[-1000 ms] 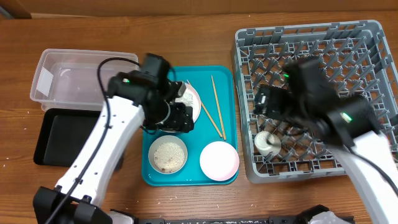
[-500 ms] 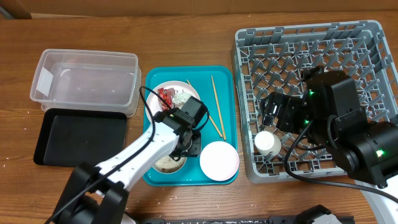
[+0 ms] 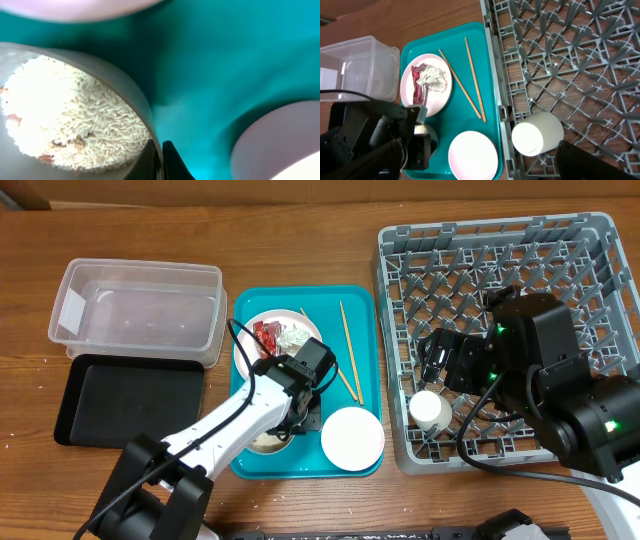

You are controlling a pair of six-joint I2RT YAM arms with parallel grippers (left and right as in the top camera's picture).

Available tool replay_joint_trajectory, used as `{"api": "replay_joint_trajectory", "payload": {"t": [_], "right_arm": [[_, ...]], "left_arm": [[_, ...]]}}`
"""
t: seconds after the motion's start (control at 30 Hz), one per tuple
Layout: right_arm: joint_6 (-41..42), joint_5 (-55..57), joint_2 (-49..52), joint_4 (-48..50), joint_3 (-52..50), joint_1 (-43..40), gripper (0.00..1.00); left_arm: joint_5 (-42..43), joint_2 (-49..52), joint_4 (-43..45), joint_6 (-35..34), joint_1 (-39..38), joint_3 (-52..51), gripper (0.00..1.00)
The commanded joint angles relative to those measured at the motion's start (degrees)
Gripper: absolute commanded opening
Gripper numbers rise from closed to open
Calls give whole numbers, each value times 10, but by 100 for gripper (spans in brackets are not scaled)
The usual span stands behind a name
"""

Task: Sort waste into correct bins and load items into the dishwasher
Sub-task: 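Grasp the rice bowl rim with the left gripper, then tip the rice bowl over the black tray to dump the rice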

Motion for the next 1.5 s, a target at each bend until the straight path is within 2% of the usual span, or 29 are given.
{"api": "replay_joint_trajectory", "payload": {"t": [0.0, 0.17, 0.33, 0.5, 0.53, 0.7, 0.83, 1.0, 1.17, 1.47], "right_arm": [[-2, -1, -1, 2, 10, -2, 99], [-2, -1, -1, 2, 10, -2, 99], [-2, -1, -1, 0, 10, -2, 99], [-2, -1, -1, 0, 10, -2, 99], [-2, -1, -1, 0, 10, -2, 99], [-2, -1, -1, 0, 10, -2, 99], [-2, -1, -1, 0, 10, -2, 99], [-2, -1, -1, 0, 10, -2, 99], [-2, -1, -1, 0, 10, -2, 99], [-2, -1, -1, 0, 10, -2, 99]], "left_arm": [[15, -24, -52, 2, 0, 36, 4], [2, -80, -146, 30, 19, 115, 4], [79, -131, -156, 101, 114, 142, 4], [323, -131, -163, 284, 359, 135, 4], [403, -119, -166, 339, 440, 129, 4], [587, -62, -193, 474, 615, 112, 4], [692, -5, -240, 585, 709, 105, 4], [773, 64, -334, 738, 783, 104, 4], [775, 89, -396, 822, 823, 104, 4], [775, 91, -392, 848, 838, 104, 4]]}}
